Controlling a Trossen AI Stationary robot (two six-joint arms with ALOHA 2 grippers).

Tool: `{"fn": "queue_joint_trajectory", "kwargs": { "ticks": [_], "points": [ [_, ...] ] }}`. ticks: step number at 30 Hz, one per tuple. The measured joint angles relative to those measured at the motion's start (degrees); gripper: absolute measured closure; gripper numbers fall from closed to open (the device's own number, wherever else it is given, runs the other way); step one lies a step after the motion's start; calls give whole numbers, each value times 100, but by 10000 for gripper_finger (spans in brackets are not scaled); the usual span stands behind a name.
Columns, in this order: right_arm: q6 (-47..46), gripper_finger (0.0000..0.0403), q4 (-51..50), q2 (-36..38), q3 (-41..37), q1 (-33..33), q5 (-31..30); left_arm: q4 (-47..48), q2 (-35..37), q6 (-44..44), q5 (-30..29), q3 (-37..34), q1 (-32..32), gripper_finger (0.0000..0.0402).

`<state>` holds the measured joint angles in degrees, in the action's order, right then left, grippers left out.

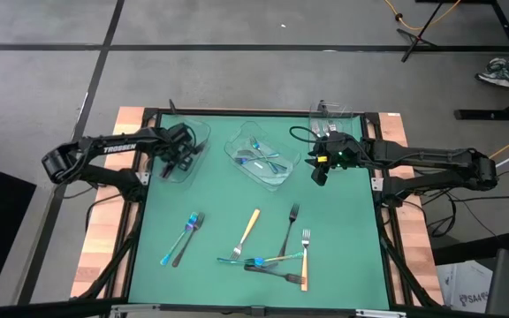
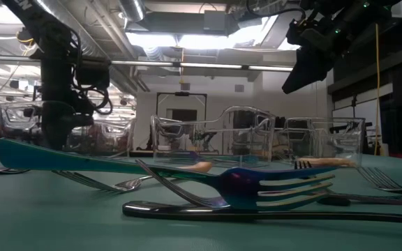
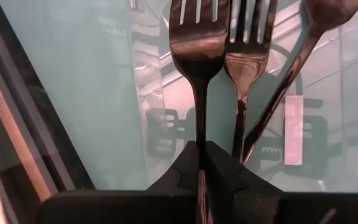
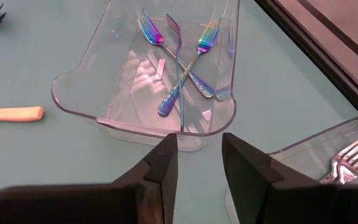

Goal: Sort silverware by color (type)
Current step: Put the black fork into the left transparent bin, then put the blue fork into the center transparent bin

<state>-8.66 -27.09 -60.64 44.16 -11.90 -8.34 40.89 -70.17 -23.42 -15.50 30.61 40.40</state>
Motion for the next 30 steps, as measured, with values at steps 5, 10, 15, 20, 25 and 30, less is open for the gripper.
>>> {"fn": "queue_joint_trajectory", "kwargs": {
  "ticks": [5, 10, 15, 20, 25, 30],
  "points": [
    [-1, 288, 0, 0, 0, 0, 0, 5, 0, -2, 1, -30, 0, 397],
    [-1, 288, 0, 0, 0, 0, 0, 2, 0, -8, 1, -30, -2, 386],
    [0, 288, 0, 0, 0, 0, 0, 2, 0, -13, 1, -32, -2, 358],
    [0, 288, 0, 0, 0, 0, 0, 0, 0, -13, -1, -32, -2, 334],
    [-1, 288, 0, 0, 0, 0, 0, 0, 0, -13, -2, -32, -2, 318],
    [2, 288, 0, 0, 0, 0, 0, 0, 0, -13, -3, -32, -2, 313]
  ]
}}
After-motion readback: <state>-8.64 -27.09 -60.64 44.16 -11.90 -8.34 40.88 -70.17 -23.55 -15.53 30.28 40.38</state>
